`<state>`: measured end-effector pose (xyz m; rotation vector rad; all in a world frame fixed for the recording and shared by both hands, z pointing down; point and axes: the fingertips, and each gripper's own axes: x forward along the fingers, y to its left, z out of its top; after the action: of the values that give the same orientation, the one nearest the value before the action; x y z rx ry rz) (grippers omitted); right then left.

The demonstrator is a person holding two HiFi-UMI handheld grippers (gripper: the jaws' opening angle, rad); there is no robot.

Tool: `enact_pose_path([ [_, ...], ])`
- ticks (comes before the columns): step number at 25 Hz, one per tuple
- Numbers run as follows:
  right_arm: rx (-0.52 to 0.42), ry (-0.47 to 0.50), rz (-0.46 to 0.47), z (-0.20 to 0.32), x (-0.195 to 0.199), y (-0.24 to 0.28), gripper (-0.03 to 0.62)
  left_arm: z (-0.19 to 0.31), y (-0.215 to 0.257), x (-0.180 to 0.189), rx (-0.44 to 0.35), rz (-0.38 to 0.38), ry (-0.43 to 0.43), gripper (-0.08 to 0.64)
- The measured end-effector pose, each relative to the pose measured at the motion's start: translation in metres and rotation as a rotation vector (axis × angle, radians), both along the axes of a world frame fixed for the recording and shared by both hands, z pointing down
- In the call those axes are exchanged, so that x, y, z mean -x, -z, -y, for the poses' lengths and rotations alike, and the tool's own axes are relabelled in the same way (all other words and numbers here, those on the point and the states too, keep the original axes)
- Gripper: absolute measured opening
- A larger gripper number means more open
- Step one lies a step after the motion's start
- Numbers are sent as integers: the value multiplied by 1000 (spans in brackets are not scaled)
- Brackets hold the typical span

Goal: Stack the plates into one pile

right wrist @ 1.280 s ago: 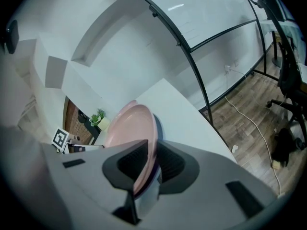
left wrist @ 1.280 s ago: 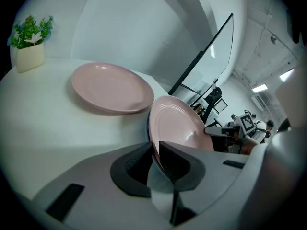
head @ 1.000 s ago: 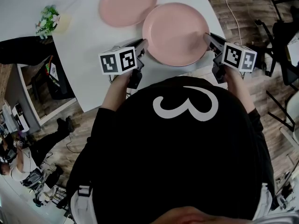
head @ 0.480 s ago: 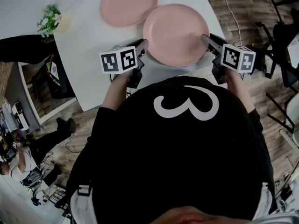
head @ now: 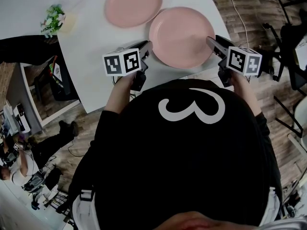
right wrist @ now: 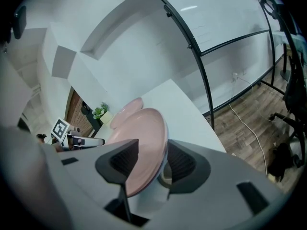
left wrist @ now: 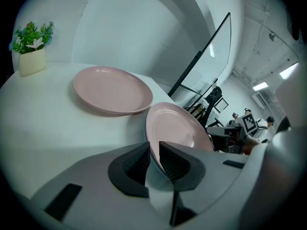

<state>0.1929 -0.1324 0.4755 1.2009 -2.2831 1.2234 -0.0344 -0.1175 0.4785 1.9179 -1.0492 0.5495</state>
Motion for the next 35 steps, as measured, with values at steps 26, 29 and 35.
enact_pose_path([
  [26,-29,-78,92,14,31,30,183,36,31,74,-8,-41,71,87],
  [29,-24,-58,97,15,46,33,181,49,34,89,-4,-37,86,94],
  [35,-12,-38,94,10,60,31,181,75,31,106,9,-37,121,100],
])
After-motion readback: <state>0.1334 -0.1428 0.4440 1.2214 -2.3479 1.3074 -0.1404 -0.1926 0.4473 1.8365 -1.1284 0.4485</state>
